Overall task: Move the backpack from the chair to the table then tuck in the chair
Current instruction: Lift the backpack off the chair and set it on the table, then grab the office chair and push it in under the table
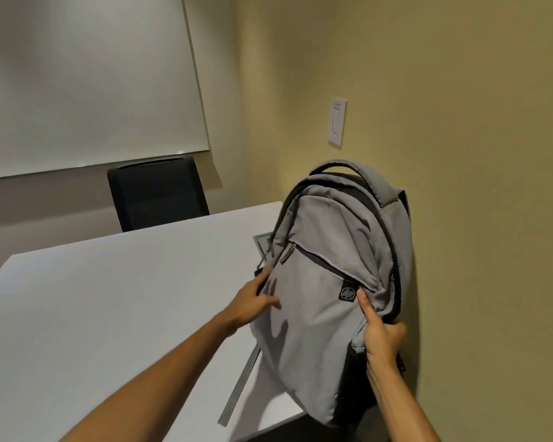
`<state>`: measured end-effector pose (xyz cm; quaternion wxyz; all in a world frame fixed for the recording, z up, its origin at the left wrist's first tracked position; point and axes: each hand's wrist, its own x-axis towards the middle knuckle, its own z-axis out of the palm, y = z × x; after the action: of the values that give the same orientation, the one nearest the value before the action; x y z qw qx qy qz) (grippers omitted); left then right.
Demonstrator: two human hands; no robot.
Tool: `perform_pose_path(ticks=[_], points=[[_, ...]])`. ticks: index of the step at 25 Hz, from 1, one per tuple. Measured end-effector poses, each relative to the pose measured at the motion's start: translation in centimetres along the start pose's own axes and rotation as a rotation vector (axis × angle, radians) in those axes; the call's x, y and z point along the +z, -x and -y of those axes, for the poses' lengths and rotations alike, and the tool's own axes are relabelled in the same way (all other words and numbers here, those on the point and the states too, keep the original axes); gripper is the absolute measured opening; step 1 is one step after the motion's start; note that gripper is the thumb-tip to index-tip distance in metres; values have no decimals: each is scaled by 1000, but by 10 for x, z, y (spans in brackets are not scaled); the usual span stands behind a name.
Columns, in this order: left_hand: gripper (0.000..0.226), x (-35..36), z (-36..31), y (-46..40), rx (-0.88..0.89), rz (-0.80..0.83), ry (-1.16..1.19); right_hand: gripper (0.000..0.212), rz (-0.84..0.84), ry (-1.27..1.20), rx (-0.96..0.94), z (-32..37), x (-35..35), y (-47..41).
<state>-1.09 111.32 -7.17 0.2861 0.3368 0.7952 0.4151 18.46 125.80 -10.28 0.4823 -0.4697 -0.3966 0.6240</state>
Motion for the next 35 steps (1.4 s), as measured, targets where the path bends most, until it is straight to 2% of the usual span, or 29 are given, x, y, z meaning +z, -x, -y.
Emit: perform_pose_path(ticks=[3, 9, 12, 15, 17, 19, 20, 22, 23, 27, 28, 31, 35], points=[[90, 22, 2, -9, 12, 175, -146, 47, -92, 10, 97, -14, -1, -26], [79, 50, 19, -26, 11, 267, -280, 55, -131, -74, 204, -20, 14, -50], [79, 48, 16, -29, -3, 236, -254, 63, -81, -21, 197, -17, 15, -51], [64, 44, 17, -21, 17, 142, -222, 67, -46, 135, 131, -13, 7, -39], [53, 36, 16, -10, 36, 66, -188, 84, -61, 288, -1, -11, 5, -24], [43, 22, 15, 8, 61, 18, -168, 109, -108, 503, -279, -6, 5, -2], [40, 14, 13, 19, 71, 9, -172, 110, -134, 587, -447, -3, 7, 11], [35, -6, 12, 46, 93, 6, -184, 101, -140, 691, -716, 6, 12, 41], [33, -18, 12, 64, 106, -7, -188, 94, -100, 721, -788, 10, 17, 60], [28, -73, 15, 141, 142, -136, -197, 35, 247, 877, -831, 21, 27, 127], [29, -88, 17, 166, 152, -170, -206, 27, 302, 951, -844, 24, 27, 150], [27, -127, 17, 241, 207, -269, -235, 32, 379, 1115, -935, 29, 17, 219], [25, -166, 22, 355, 291, -353, -319, 33, 475, 1117, -995, 42, -9, 319]])
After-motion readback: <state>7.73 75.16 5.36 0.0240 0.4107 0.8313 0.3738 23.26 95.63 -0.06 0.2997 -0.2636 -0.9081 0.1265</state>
